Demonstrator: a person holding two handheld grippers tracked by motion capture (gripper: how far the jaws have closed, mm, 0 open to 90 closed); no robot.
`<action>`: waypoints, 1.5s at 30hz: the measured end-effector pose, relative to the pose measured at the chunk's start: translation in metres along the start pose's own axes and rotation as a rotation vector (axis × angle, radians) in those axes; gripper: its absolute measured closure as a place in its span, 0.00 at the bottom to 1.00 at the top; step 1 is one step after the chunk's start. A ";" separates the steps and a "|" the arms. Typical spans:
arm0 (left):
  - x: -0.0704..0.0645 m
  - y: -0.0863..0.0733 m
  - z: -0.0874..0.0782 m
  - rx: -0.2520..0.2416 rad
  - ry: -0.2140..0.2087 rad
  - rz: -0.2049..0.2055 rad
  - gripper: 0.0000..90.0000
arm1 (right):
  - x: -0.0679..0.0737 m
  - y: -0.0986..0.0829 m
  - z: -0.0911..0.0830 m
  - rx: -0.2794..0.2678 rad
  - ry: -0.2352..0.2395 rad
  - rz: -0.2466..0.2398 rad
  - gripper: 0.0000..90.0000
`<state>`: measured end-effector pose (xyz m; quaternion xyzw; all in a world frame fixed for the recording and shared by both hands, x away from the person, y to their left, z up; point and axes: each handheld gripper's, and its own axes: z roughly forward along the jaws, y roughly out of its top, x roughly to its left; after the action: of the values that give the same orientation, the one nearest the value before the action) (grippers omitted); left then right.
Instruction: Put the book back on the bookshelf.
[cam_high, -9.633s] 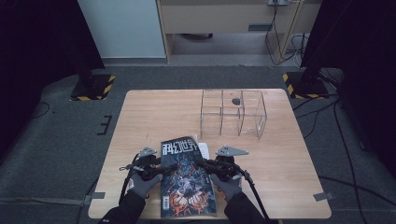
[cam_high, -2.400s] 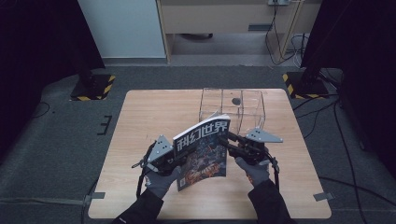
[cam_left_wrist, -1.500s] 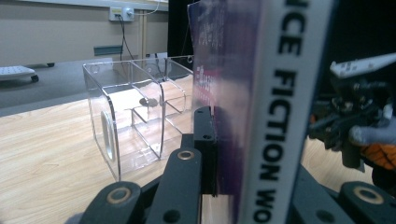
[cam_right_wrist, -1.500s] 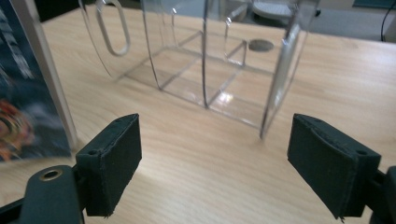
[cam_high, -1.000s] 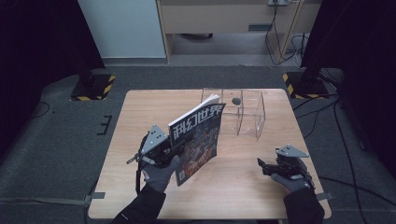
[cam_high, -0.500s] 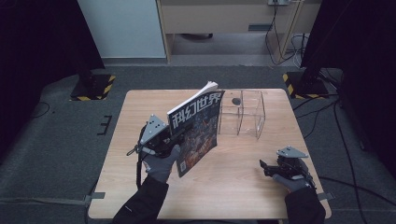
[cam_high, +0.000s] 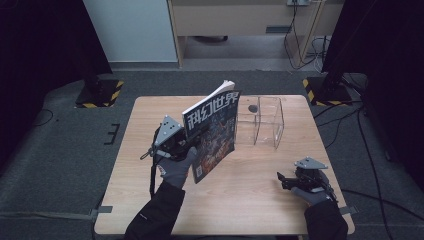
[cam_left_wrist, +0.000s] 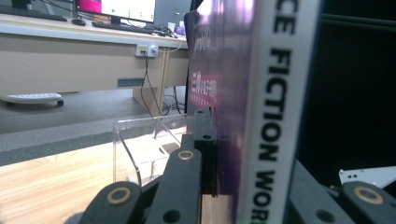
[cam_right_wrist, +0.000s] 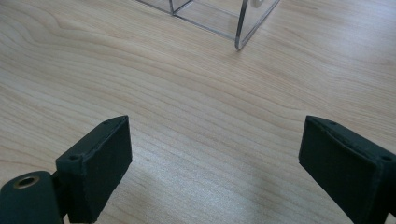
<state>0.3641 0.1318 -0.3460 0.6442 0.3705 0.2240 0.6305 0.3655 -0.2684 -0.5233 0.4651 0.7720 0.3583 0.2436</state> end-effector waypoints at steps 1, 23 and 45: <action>0.000 0.001 0.001 -0.003 0.001 0.000 0.91 | 0.000 0.000 0.001 0.003 0.003 -0.002 0.10; 0.011 0.020 0.016 -0.076 0.046 -0.048 0.91 | 0.000 0.000 0.004 0.022 0.002 -0.003 0.11; 0.018 0.029 0.046 -0.116 0.126 -0.059 0.91 | 0.000 -0.001 0.007 0.040 -0.001 -0.017 0.11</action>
<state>0.4157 0.1179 -0.3261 0.5800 0.4148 0.2663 0.6486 0.3695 -0.2664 -0.5284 0.4634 0.7829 0.3403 0.2379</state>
